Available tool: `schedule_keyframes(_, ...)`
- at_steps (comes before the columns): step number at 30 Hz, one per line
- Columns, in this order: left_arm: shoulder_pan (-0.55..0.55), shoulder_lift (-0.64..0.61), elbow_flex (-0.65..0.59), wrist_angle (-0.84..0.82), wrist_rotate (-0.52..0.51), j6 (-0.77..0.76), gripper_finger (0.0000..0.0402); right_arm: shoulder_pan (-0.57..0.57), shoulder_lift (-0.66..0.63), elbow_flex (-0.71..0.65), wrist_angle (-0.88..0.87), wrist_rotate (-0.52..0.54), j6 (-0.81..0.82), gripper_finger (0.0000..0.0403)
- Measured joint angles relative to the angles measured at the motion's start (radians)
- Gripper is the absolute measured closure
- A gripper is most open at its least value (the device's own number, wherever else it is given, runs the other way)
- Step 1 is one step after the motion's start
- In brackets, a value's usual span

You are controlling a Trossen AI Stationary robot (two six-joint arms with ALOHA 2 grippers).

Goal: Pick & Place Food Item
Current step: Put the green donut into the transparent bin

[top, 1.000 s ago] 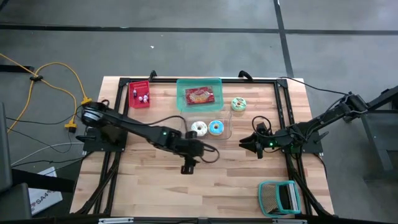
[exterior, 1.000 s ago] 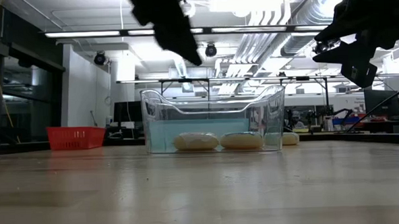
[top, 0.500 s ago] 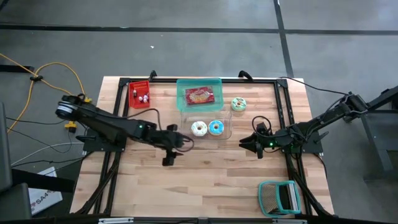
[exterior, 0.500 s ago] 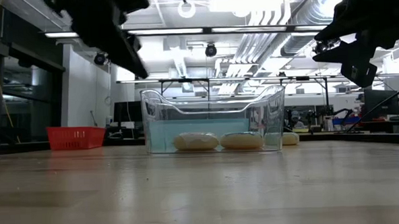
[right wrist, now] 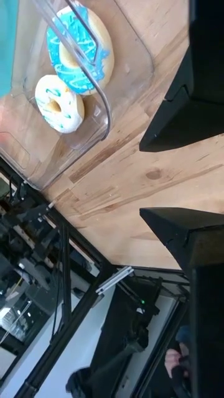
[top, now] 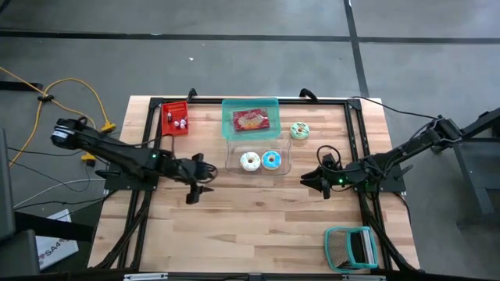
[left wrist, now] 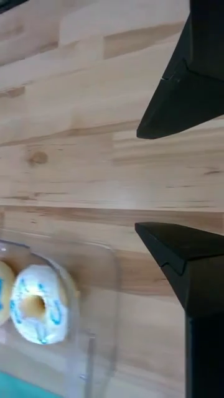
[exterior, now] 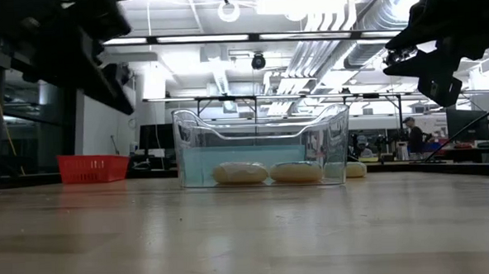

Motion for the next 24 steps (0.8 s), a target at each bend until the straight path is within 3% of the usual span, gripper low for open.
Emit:
schedule_keyframes(15, -0.002, -0.305, -0.216, 0.041, -0.017, -0.025, 0.0176, 0.0, 0.0, 0.0, -0.002, 0.0, 0.0, 0.0258)
schedule_keyframes(24, -0.001, -0.36, -0.229, 0.013, -0.027, -0.009, 0.0176, 0.0, 0.0, 0.0, -0.001, 0.0, 0.0, 0.0258)
